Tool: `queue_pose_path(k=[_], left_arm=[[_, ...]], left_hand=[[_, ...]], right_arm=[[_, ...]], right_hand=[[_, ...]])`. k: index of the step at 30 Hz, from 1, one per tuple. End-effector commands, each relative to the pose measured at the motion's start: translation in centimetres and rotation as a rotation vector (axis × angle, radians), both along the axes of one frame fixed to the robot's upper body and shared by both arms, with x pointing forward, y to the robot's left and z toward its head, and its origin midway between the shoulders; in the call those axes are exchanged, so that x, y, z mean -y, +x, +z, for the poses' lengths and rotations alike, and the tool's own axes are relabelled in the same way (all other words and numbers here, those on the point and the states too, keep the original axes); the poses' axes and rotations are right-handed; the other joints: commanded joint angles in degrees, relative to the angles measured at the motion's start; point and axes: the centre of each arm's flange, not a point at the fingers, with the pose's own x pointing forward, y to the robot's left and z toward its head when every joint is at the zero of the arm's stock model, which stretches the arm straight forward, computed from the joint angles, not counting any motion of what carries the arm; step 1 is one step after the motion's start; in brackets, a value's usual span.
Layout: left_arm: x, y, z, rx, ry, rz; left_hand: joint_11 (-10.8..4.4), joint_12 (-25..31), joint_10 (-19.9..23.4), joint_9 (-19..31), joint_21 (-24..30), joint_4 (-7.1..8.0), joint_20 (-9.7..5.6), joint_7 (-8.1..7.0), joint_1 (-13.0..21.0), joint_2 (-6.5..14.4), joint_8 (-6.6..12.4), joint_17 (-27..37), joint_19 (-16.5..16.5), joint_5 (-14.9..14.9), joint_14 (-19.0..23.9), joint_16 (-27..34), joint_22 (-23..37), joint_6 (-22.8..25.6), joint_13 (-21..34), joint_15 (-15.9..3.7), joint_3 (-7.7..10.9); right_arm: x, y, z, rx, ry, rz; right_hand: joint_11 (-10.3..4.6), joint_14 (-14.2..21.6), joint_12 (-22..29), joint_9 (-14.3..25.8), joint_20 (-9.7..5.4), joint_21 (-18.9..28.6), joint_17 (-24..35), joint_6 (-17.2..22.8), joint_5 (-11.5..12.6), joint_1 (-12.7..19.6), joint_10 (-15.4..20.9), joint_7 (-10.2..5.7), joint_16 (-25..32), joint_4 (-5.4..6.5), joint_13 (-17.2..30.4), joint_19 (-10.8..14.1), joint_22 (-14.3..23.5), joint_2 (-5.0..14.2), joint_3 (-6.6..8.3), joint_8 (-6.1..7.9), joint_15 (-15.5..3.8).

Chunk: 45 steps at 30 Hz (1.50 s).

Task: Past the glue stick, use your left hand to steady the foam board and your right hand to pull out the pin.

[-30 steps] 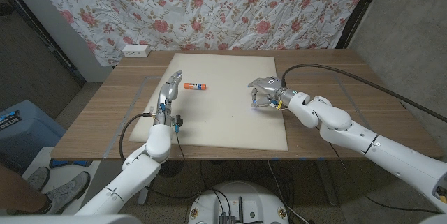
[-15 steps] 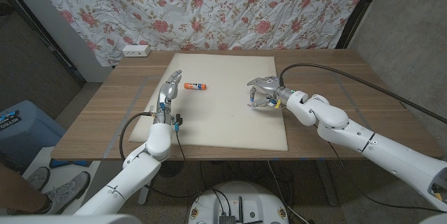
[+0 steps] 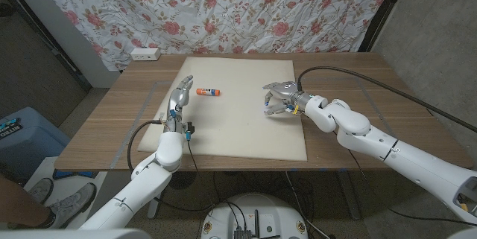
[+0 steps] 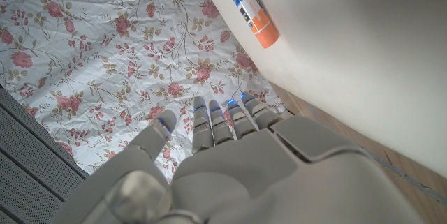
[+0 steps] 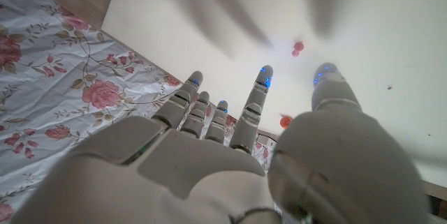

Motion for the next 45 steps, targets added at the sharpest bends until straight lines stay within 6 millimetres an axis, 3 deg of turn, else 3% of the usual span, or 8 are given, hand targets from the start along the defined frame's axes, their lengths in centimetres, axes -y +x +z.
queue_pose_path(k=[1,12,21,25,28,31,41,45], left_arm=[[-0.5,0.3,-0.3,-0.007,-0.035,-0.011],[-0.8,0.4,-0.2,-0.015,-0.036,-0.031],[-0.9,0.7,-0.2,-0.017,-0.041,-0.059],[-1.1,0.7,-0.2,-0.019,-0.047,-0.069],[-1.3,0.7,-0.1,-0.018,-0.043,-0.073],[-1.5,0.6,0.0,-0.018,-0.043,-0.070],[-1.5,0.9,0.2,-0.011,-0.045,-0.101],[-1.6,1.1,0.4,-0.004,-0.043,-0.115]], left_hand=[[0.14,0.1,-0.6,0.2,0.0,-0.04,-1.08,0.01,-0.6,3.8,0.16,0.1,-0.1,0.0,-0.3,0.0,0.1,-0.6,0.2,-1.23,0.06],[0.20,-0.2,-1.8,0.2,-0.1,-0.12,-1.12,0.04,-0.7,3.8,-0.07,0.2,-0.2,0.0,-1.1,-0.2,0.1,-1.7,0.2,-1.06,-0.28],[0.28,-0.4,-2.8,0.2,-0.2,-0.12,-1.27,-0.17,-0.8,3.7,-0.21,0.2,-0.4,0.0,-1.7,-0.2,0.1,-2.5,0.1,-1.14,-0.47],[0.48,-0.4,-3.0,0.2,-0.2,-0.12,-1.32,-0.08,-0.8,3.7,-0.29,0.2,-0.5,0.0,-1.9,-0.2,0.1,-3.0,0.1,-1.16,-0.52],[0.50,-0.4,-3.1,0.2,-0.1,-0.10,-1.33,-0.06,-0.9,3.7,-0.25,0.2,-0.4,0.0,-2.0,-0.2,0.1,-3.0,0.1,-0.97,-0.54],[0.52,-0.3,-3.1,0.1,-0.1,-0.12,-1.38,-0.13,-0.9,3.7,-0.18,0.2,-0.4,0.0,-2.0,-0.2,0.1,-3.0,0.1,-0.96,-0.56],[0.61,-0.2,-3.1,0.1,-0.1,-0.27,-1.41,-0.10,-0.8,3.7,-0.10,0.1,-0.3,0.1,-1.9,-0.1,0.1,-3.2,0.1,-0.89,-0.52],[0.67,-0.2,-3.1,0.1,-0.1,-0.29,-1.39,0.03,-0.8,3.8,-0.08,0.2,-0.3,0.0,-2.0,-0.1,0.1,-3.3,0.1,-0.83,-0.58]], right_arm=[[0.5,0.3,0.2,-0.039,0.019,-0.002],[0.8,0.4,0.1,-0.093,0.034,-0.002],[1.0,0.3,-0.1,-0.123,0.038,-0.001],[1.4,0.3,-0.2,-0.116,0.079,0.013],[2.1,0.4,-0.2,-0.121,0.145,0.048],[2.9,0.4,-0.1,-0.133,0.228,0.104],[4.4,0.5,-0.3,-0.162,0.361,0.201],[5.3,0.5,-0.4,-0.146,0.430,0.225]], right_hand=[[0.52,-0.8,-0.1,-0.1,0.40,-0.3,0.4,-2.4,0.4,-2.3,-1.5,0.69,-0.4,0.42,0.3,-0.6,0.3,-0.14,-0.62,-1.32,0.74],[2.99,-3.6,0.0,-0.3,2.03,-0.3,0.6,-13.5,0.9,-5.5,-6.1,2.72,-1.2,0.60,0.3,-3.0,0.3,-0.05,-1.15,-6.67,2.67],[4.17,-6.6,0.0,-0.1,2.97,-0.5,0.8,-18.8,0.6,-8.0,-9.4,4.60,-1.7,1.03,0.4,-5.5,0.4,0.22,-1.60,-8.79,4.23],[4.26,-6.8,0.4,-0.1,3.31,-0.2,0.9,-24.0,0.3,-10.5,-9.9,5.53,-1.4,1.82,0.4,-5.9,0.4,0.61,-2.16,-10.33,4.29],[4.17,-6.2,1.0,-0.2,3.70,0.1,1.2,-27.2,-0.3,-13.9,-9.1,6.07,-0.8,3.55,0.4,-5.7,0.4,2.33,-2.69,-10.57,4.07],[4.06,-5.9,1.3,-0.4,3.44,0.0,1.2,-29.3,-0.5,-15.1,-8.2,6.12,-0.5,3.92,0.4,-5.8,0.3,2.62,-3.00,-10.69,3.53],[4.16,-5.2,1.9,-0.7,1.82,0.3,1.0,-28.4,-0.8,-15.9,-6.3,6.08,-0.3,3.96,0.3,-5.0,0.3,3.29,-3.11,-9.79,2.46],[1.81,-3.9,2.1,-1.1,0.38,0.6,0.5,-26.8,-1.1,-16.0,-4.3,3.64,0.0,3.43,0.1,-3.7,0.2,3.98,-3.03,-9.23,0.61]])
